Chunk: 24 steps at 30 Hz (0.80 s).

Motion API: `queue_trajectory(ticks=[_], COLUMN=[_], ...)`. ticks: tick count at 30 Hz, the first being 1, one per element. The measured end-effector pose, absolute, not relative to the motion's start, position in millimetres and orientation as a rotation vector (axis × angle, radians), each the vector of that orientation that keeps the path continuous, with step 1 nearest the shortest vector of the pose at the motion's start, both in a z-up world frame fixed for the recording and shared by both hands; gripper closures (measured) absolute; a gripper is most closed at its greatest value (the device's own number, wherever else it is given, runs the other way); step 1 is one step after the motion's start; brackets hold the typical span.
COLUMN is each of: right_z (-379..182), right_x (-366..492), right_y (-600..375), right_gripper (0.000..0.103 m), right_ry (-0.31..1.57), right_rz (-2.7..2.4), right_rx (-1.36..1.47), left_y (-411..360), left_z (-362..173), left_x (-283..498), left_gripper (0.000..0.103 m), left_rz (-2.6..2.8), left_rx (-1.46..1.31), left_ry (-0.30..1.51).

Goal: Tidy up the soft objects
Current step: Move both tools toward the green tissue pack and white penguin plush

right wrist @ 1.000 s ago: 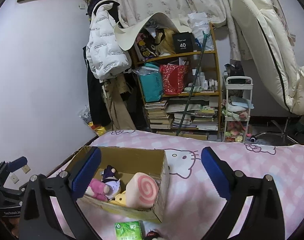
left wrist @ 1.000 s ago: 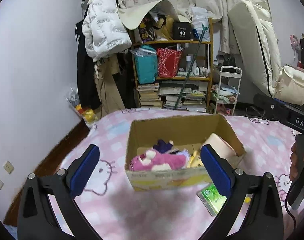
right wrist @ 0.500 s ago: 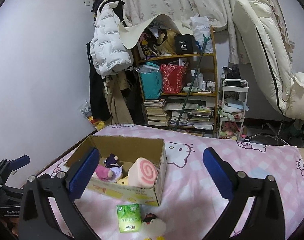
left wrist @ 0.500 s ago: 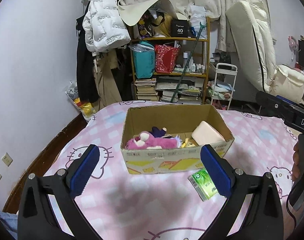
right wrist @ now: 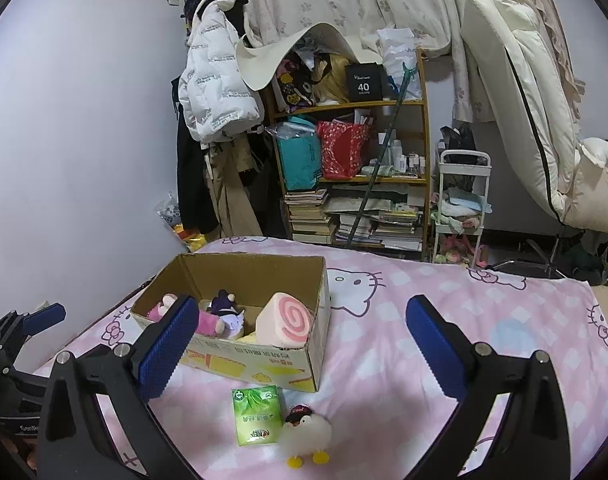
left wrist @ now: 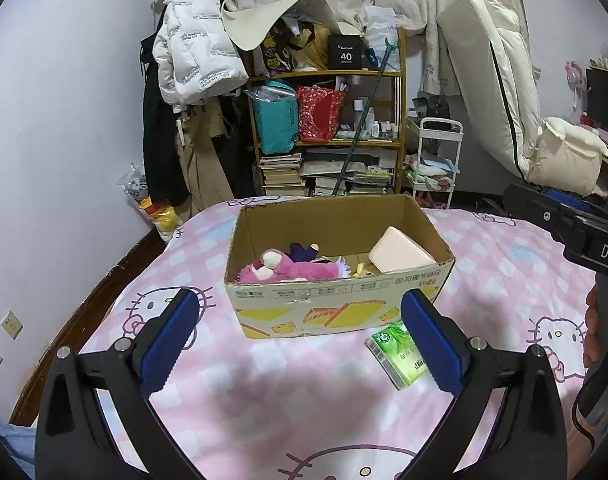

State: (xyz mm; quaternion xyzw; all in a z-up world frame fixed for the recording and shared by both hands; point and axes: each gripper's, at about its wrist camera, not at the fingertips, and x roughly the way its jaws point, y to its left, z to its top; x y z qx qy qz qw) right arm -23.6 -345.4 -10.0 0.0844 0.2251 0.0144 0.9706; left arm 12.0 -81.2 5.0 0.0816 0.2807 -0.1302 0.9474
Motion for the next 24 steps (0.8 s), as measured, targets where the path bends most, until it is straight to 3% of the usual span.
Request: queue_trajectory(ticks=[24], right_z=[-64.1], right_x=[21.8], right_y=[-366.2], right_gripper=[0.000], right_ry=[0.624], right_rz=[-0.005], right_rx=[0.234], left_y=[-108.7], left_z=[-48.4], left_x=[58.3], left_gripper=[0.003], left_rz=[-0.340], left_rx=[0.156], left_ry=[0.724])
